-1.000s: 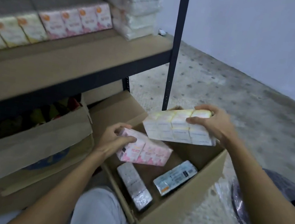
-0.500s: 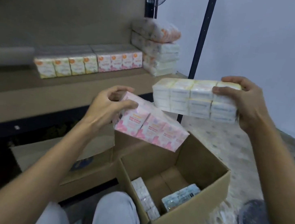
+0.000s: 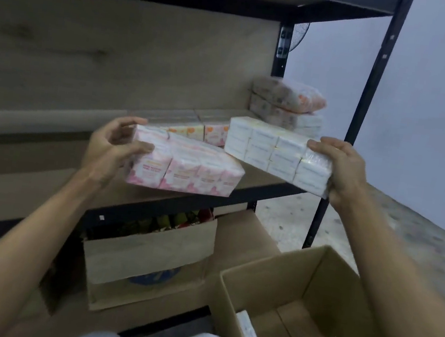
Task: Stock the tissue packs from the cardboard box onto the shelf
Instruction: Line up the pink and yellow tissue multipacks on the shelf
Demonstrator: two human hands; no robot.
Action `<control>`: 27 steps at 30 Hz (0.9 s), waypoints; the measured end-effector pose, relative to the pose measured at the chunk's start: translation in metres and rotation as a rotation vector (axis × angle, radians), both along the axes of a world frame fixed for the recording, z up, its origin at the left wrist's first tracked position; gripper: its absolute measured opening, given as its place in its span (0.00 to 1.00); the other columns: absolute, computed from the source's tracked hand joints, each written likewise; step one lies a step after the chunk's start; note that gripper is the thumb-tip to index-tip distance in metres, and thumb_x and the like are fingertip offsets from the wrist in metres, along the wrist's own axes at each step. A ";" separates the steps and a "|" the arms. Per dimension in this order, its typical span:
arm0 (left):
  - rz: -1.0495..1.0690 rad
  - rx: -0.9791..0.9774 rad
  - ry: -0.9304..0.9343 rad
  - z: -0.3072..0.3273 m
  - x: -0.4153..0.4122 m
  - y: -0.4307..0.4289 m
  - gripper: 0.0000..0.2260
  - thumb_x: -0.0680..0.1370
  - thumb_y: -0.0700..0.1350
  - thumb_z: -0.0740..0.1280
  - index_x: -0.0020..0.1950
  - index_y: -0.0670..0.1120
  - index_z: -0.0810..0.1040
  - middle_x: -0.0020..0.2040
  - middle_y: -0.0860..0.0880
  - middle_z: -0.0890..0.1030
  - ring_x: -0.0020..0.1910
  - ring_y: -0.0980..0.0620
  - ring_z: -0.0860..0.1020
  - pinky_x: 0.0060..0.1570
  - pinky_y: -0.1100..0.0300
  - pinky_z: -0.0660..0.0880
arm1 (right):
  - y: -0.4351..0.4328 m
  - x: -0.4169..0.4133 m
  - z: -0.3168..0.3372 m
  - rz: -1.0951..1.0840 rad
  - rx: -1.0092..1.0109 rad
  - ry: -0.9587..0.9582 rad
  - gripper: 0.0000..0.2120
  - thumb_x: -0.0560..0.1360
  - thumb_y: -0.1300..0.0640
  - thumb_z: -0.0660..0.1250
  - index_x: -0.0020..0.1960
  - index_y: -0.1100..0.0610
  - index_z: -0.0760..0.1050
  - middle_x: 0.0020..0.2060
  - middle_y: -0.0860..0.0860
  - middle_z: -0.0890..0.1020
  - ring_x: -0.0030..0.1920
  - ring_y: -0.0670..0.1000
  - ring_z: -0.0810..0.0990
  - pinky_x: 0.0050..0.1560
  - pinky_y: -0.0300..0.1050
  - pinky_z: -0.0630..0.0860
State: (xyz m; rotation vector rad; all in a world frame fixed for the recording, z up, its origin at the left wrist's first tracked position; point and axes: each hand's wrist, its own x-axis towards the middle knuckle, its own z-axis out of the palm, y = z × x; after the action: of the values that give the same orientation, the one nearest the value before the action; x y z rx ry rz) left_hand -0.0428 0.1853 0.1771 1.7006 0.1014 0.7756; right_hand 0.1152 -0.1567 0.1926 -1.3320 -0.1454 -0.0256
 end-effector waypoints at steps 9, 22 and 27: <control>0.165 0.134 -0.110 -0.022 -0.010 0.080 0.25 0.55 0.49 0.78 0.51 0.55 0.78 0.53 0.55 0.79 0.54 0.57 0.77 0.54 0.61 0.76 | 0.069 0.044 -0.029 0.093 -0.016 0.081 0.15 0.64 0.55 0.78 0.47 0.49 0.76 0.45 0.51 0.83 0.44 0.53 0.82 0.41 0.52 0.82; 0.169 0.828 0.224 -0.038 -0.011 0.124 0.34 0.59 0.46 0.76 0.66 0.53 0.76 0.58 0.54 0.66 0.59 0.66 0.68 0.61 0.77 0.63 | 0.101 0.071 -0.059 0.194 -0.181 -0.263 0.29 0.60 0.57 0.79 0.60 0.48 0.75 0.54 0.43 0.80 0.53 0.44 0.81 0.47 0.41 0.81; 0.190 0.861 0.217 -0.047 -0.012 0.130 0.32 0.61 0.42 0.73 0.65 0.53 0.75 0.71 0.55 0.61 0.70 0.67 0.61 0.68 0.71 0.59 | 0.097 0.082 -0.055 0.166 -0.414 -0.462 0.37 0.62 0.60 0.81 0.67 0.47 0.71 0.62 0.46 0.75 0.60 0.45 0.76 0.55 0.34 0.77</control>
State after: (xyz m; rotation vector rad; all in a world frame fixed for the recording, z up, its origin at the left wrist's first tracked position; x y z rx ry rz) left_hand -0.0550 0.3149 0.1301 2.6228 0.0828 0.8300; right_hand 0.1970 -0.0596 0.1372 -1.7061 -0.6817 -0.1703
